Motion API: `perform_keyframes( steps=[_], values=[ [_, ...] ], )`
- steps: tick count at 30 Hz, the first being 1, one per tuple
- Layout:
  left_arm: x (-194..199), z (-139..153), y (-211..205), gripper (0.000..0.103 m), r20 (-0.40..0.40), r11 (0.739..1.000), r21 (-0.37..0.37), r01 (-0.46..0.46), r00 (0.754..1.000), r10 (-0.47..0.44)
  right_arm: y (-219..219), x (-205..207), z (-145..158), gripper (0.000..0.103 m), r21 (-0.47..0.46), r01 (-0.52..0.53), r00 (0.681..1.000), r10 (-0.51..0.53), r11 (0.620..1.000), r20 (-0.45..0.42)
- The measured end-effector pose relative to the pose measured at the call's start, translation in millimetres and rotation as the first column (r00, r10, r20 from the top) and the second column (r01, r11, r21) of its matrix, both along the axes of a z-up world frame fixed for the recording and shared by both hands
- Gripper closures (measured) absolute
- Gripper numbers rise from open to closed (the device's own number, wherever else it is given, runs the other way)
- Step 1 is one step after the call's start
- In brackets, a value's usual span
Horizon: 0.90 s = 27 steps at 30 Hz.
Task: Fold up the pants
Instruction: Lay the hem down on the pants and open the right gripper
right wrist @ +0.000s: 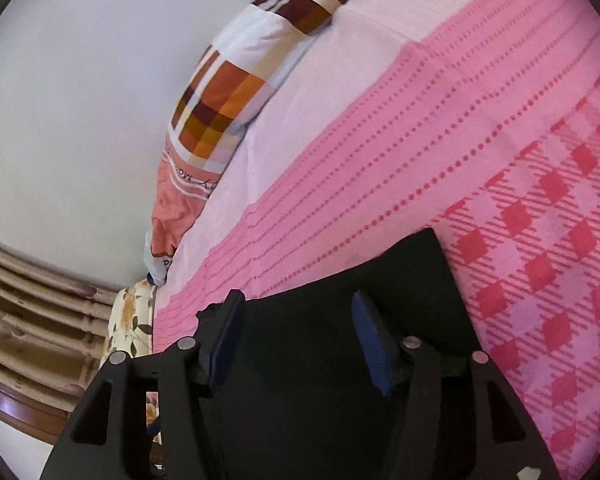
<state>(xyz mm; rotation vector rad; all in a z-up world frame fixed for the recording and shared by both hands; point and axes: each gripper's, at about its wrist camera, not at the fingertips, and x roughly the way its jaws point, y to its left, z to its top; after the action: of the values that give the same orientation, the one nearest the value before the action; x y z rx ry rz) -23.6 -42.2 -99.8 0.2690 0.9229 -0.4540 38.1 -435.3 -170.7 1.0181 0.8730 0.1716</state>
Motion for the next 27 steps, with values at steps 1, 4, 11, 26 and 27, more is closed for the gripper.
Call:
perform_keyframes(
  steps=[1,4,11,26,27],
  values=[
    [0.2,-0.3,0.2,0.000,-0.002,1.000,0.000,-0.001,1.000,0.001,-1.5,-0.1,-0.1,0.051,0.013,0.005,1.000,-0.005,1.000,-0.001],
    [1.8,-1.9,0.5,0.000,-0.009,1.000,0.002,-0.007,1.000,0.007,-1.8,-5.3,9.1,0.048,0.036,0.014,0.999,-0.015,0.999,0.037],
    [1.7,-5.4,-1.6,0.000,-0.014,1.000,0.019,0.001,1.000,-0.001,-12.1,-3.8,1.6,0.040,0.033,0.047,0.999,-0.047,0.998,0.025],
    [1.6,3.8,5.6,0.000,-0.043,0.996,-0.087,0.014,0.999,-0.018,-21.6,-42.6,20.9,0.037,0.152,0.076,0.985,-0.099,0.985,0.145],
    [0.7,6.9,2.5,0.000,-0.036,0.995,-0.094,0.031,0.999,-0.034,-19.7,-47.8,21.5,0.037,0.155,0.072,0.983,-0.096,0.985,0.155]
  ],
)
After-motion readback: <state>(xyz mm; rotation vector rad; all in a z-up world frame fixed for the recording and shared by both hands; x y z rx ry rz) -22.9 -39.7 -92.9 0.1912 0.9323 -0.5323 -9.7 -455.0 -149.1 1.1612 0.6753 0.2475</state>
